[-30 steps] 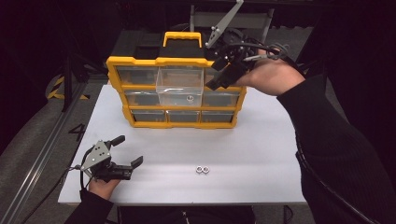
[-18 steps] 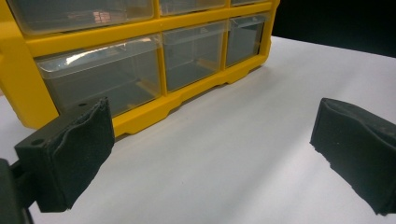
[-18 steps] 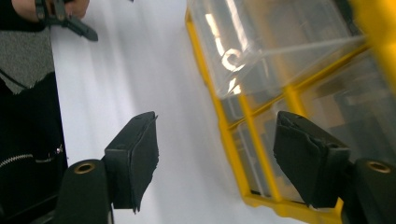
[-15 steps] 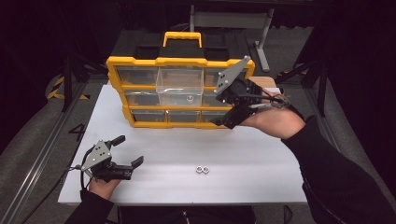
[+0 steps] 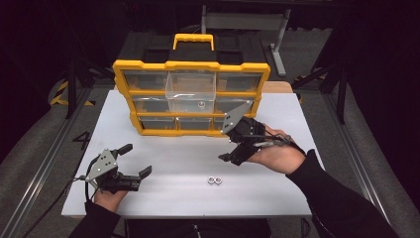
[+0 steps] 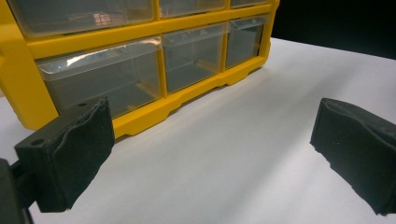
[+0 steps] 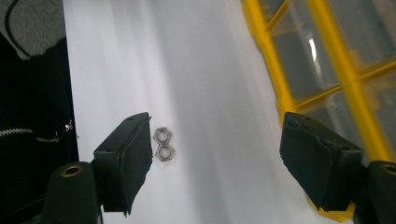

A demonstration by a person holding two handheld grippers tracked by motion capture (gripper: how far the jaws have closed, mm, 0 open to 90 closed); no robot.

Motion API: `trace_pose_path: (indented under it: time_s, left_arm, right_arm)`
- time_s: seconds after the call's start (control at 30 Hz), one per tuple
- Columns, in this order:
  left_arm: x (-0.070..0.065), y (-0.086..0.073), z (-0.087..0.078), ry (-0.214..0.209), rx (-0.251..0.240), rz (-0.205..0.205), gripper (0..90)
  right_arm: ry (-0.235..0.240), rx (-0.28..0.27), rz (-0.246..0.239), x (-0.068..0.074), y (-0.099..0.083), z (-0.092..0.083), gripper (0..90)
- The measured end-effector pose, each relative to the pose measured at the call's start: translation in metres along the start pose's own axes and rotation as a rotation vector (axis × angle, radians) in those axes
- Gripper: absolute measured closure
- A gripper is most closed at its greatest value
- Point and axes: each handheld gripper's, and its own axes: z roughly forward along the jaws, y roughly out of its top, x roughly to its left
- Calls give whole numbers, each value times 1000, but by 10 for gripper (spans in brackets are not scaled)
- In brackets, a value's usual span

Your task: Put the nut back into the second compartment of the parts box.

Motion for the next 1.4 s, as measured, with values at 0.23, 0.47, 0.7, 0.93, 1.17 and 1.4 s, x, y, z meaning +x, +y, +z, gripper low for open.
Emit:
trace_pose_path:
  time_s: [0.23,0.47,0.7,0.93,1.17,1.4]
  left_arm:
    - [0,0,0,1,1,1,4]
    - [0,0,0,0,-1,-1,4]
    - [0,0,0,1,-3,-2,4]
    - [-1,0,1,-1,0,-4,4]
    - [0,0,1,-2,3,1,4]
    - [0,0,1,-3,0,-1,4]
  right_arm:
    - [18,46,-11,11,-14,33,238]
    - [51,74,-1,18,-26,59,235]
    - [88,97,4,24,-37,84,235]
    - [114,148,9,30,-49,105,242]
    - [142,167,24,31,-55,121,333]
    - [139,169,64,31,-53,129,566]
